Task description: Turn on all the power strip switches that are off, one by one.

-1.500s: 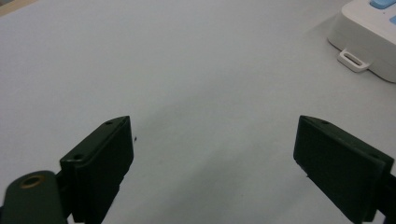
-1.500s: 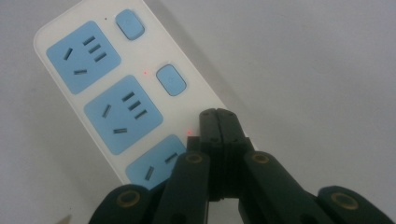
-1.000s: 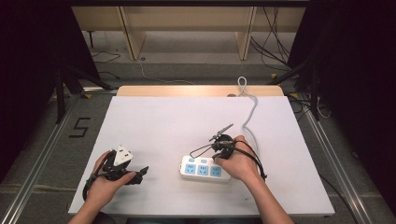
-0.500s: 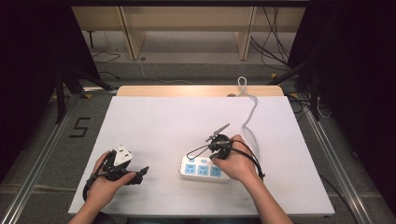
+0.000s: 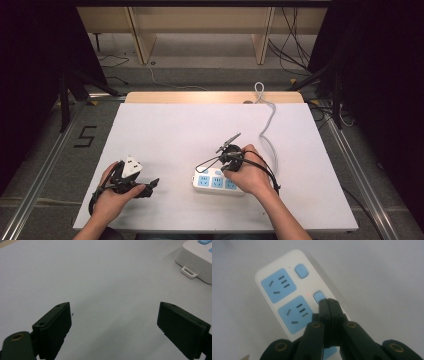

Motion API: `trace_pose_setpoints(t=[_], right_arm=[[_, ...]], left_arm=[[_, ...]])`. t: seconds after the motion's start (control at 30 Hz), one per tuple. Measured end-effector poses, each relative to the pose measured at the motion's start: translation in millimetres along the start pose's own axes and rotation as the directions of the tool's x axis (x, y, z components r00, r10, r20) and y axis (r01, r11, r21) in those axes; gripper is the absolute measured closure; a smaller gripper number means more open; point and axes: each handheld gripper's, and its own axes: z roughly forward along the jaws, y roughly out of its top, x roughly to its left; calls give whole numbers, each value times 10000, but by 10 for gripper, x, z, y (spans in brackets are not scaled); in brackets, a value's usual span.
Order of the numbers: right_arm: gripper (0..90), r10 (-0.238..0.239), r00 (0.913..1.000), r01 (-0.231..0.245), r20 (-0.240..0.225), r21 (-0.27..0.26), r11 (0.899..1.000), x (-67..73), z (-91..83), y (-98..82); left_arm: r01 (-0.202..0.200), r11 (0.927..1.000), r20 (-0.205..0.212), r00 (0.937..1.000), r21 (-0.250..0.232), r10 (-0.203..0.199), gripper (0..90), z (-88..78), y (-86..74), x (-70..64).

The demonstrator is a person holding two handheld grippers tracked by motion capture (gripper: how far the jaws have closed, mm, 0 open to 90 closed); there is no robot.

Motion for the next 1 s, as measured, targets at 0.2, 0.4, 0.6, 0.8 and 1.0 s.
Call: trace_pose_setpoints(t=[0.2,0.4,0.6,0.8,1.0], right_arm=[[900,18,10000,-18,10,1,10000,20,4,21],[900,-123,9999,123,-40,43,9999,84,28,81],[900,-333,9994,333,-6,76,9994,120,42,148],[900,-439,9990,439,-11,119,9990,146,53,192],[900,-500,9987,502,-63,201,9985,144,77,232]], left_arm=[[-19,10000,28,10000,26,19,119,5,3,-6],[27,10000,33,10000,33,-27,119,6,2,3],[31,10000,69,10000,8,-31,119,6,2,0],[41,10000,103,9999,35,-41,119,10,5,-5],[50,10000,87,9999,24,-50,119,7,3,2]])
